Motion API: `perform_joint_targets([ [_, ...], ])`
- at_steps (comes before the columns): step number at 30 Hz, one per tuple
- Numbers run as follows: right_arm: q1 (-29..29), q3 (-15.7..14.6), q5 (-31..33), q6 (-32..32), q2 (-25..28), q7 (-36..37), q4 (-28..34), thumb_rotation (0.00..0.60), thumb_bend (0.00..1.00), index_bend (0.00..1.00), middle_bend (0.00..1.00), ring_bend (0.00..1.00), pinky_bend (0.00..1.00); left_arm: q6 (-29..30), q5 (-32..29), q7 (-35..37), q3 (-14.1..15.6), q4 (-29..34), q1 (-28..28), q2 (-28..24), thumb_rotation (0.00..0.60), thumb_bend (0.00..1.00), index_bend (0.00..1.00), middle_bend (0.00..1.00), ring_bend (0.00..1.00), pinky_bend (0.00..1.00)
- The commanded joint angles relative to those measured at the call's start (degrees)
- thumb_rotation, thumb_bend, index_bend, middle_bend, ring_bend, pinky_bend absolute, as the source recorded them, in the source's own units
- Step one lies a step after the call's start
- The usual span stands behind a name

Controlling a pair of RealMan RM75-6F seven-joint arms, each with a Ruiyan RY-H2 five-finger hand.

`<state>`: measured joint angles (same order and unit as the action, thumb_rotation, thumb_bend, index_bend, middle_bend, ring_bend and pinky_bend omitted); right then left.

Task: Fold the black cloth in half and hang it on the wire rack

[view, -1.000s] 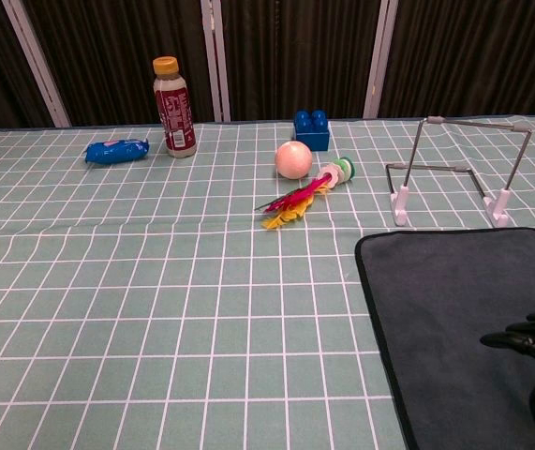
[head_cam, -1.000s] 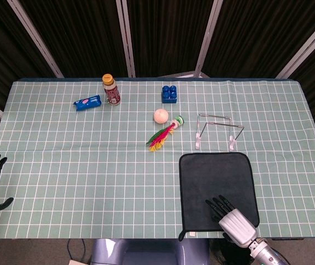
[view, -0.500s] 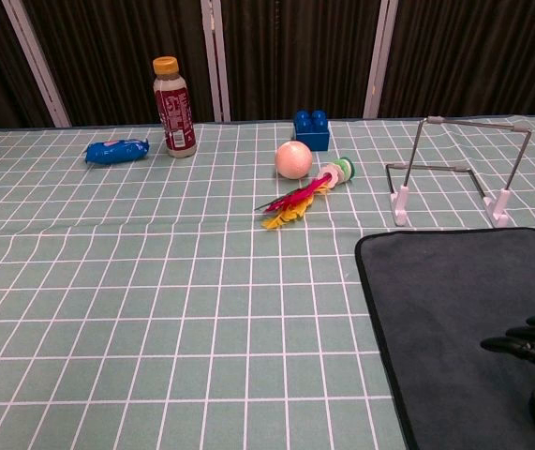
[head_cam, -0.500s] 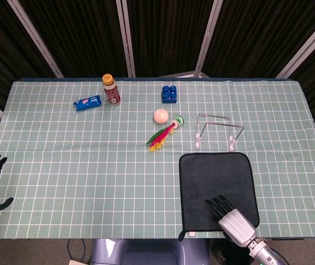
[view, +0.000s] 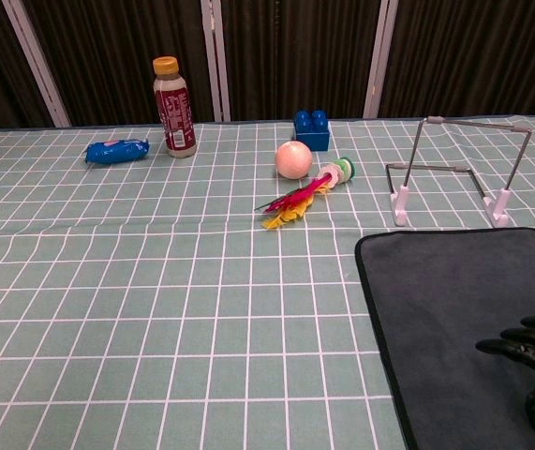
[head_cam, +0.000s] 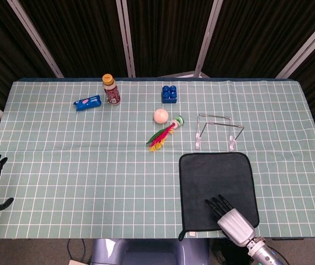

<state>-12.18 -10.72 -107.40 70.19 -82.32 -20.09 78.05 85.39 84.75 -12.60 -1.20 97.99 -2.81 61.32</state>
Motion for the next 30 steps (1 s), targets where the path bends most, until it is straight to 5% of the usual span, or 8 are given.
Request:
perform_joint_targets([
  [1,0.0,-0.1,-0.1,0.3,-0.2,0.1,-0.3,0.600,0.19,0.43,0.00,0.00,0.00,0.0,0.0,0.0,0.0,0.0,0.0,0.0,0.600,0.00,0.00,0.00,0.00,0.00],
  [16,0.0,-0.5,0.0,2.7,-0.3,2.3,-0.8,0.600,0.31,0.44,0.00,0.00,0.00,0.3,0.2,0.2,0.1,-0.1,0.1,0.0,0.600,0.00,0.00,0.00,0.00,0.00],
  [30,-1.2,1.4,3.3,1.7,-1.0,6.5,0.9,0.600,0.40,0.58,0.03,0.00,0.00,0.4,0.2,0.5,0.1,0.0,0.1,-0.1,0.600,0.00,0.00,0.00,0.00,0.00],
])
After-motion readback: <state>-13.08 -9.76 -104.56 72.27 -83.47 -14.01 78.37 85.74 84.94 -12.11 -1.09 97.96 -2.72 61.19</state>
